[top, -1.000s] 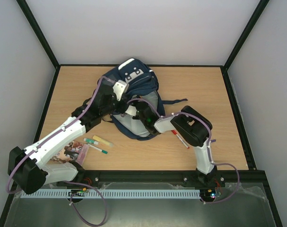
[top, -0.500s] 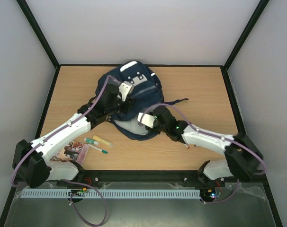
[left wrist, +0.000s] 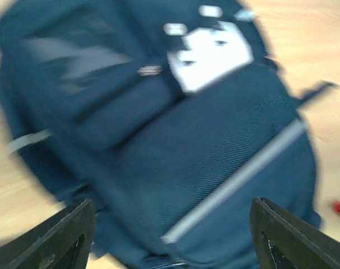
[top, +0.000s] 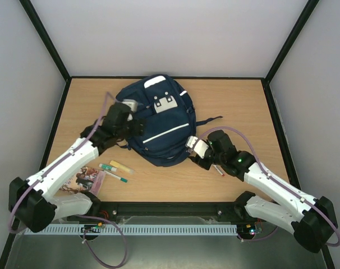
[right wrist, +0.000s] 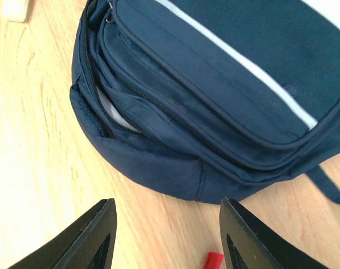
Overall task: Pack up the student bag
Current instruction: Adjust the book in the student bag, then move the book to the center of the board.
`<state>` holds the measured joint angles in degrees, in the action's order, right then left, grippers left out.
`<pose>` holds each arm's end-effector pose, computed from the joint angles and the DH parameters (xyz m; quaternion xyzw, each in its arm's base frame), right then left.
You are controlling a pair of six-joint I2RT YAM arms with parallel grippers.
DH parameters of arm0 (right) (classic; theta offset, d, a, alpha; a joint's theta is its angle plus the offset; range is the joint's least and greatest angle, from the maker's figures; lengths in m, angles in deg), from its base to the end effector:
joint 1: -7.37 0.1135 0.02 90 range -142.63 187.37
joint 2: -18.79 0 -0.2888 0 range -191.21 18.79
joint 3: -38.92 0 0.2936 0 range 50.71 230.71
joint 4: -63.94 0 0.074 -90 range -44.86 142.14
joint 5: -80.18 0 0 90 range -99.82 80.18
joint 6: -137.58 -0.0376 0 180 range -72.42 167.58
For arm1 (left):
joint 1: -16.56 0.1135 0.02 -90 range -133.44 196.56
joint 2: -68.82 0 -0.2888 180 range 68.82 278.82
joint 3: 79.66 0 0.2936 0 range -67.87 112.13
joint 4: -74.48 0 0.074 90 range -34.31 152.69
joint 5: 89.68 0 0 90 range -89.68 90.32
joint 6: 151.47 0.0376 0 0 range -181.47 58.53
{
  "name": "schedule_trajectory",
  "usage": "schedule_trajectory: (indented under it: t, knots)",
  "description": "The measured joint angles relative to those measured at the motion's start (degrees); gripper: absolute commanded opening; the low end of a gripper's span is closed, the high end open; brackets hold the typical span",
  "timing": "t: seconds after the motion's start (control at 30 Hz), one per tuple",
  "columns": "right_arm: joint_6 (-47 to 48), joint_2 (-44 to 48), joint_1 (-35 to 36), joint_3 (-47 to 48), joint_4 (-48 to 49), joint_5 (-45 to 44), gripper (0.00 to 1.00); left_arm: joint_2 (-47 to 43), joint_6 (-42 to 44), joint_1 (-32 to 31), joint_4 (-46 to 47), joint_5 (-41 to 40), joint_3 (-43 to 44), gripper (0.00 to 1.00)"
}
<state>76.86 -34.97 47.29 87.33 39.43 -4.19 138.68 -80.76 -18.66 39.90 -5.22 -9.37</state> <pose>0.1803 0.1557 0.2636 -0.5111 0.6975 0.0887 0.4944 0.2524 -0.1737 0.3243 0.0999 0.8772 -0.1763 0.4354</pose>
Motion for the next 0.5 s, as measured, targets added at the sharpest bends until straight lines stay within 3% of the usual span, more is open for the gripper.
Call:
schedule_trajectory:
  t: [0.13,0.27,0.37,0.5]
  knots:
    - [-2.7,-0.6,-0.6,-1.4,0.1,0.9,0.54,-4.3,-8.2,9.9,-4.7,-3.2,-2.6,0.88]
    - [-4.4,-0.7,-0.6,-2.4,0.1,0.9,0.65,-8.1,-15.1,17.7,-8.3,-5.6,-6.9,0.99]
    - [-5.4,-0.8,-0.6,-2.4,0.6,0.2,0.75,-9.5,-20.9,22.5,-11.3,-8.7,-9.4,1.00]
    - [-6.4,-0.9,-0.6,-2.4,1.5,-1.6,0.77,-9.6,-27.5,31.1,-14.5,-11.3,-12.6,0.99]
